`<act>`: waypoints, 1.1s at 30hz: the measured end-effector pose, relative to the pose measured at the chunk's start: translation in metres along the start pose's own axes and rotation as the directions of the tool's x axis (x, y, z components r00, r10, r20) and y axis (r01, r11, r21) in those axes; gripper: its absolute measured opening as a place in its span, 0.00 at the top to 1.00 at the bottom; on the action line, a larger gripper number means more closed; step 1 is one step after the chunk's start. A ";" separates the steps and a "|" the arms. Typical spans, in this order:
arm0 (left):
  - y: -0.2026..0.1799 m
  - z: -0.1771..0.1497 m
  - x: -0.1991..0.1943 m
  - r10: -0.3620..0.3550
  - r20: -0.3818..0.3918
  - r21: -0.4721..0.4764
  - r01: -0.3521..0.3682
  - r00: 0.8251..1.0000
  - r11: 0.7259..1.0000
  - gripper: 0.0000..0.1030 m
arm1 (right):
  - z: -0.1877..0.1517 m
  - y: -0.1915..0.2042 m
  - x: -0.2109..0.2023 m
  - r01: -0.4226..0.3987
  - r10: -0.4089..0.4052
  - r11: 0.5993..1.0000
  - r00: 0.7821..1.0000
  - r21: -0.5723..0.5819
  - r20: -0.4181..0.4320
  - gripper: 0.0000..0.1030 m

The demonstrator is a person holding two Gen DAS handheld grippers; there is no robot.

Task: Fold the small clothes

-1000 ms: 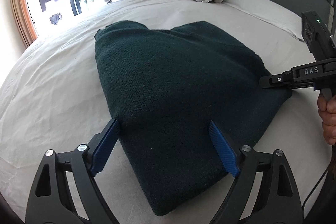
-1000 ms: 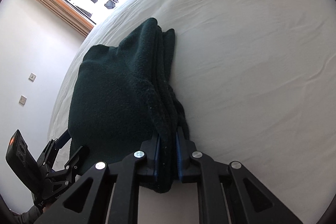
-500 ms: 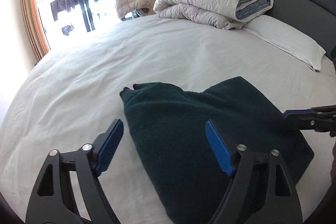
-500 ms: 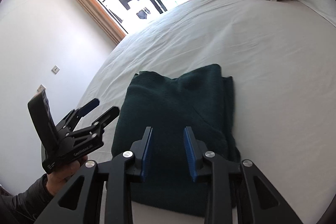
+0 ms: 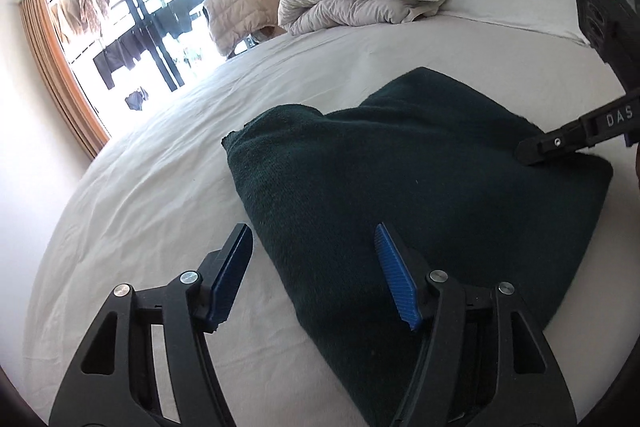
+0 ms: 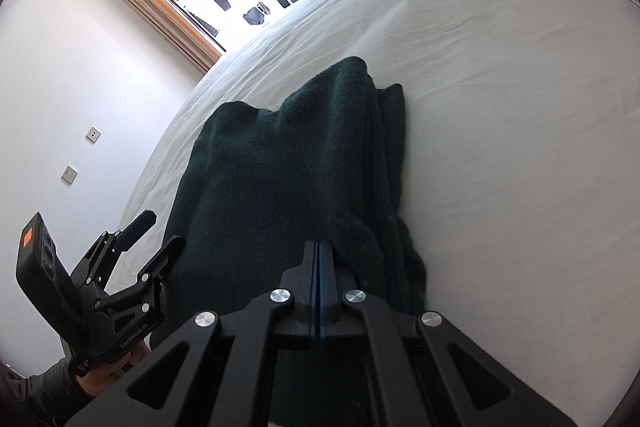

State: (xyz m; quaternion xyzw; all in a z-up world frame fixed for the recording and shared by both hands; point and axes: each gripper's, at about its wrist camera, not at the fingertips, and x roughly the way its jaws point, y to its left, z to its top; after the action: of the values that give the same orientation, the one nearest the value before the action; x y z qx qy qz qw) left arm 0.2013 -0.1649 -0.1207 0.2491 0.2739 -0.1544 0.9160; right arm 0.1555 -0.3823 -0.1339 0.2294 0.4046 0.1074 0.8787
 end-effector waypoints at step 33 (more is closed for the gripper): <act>0.111 -0.021 0.112 -0.585 -0.037 -0.732 0.377 0.810 0.568 0.14 | 0.073 -0.053 0.050 -0.159 0.196 0.948 0.974 0.278 -0.114 0.58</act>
State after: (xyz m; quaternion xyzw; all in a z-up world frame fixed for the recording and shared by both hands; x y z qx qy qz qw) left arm 0.3286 -0.0782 -0.1592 -0.1792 0.4930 -0.2496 0.8139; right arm 0.2438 -0.4324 -0.1515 0.3730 0.4535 0.1466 0.7961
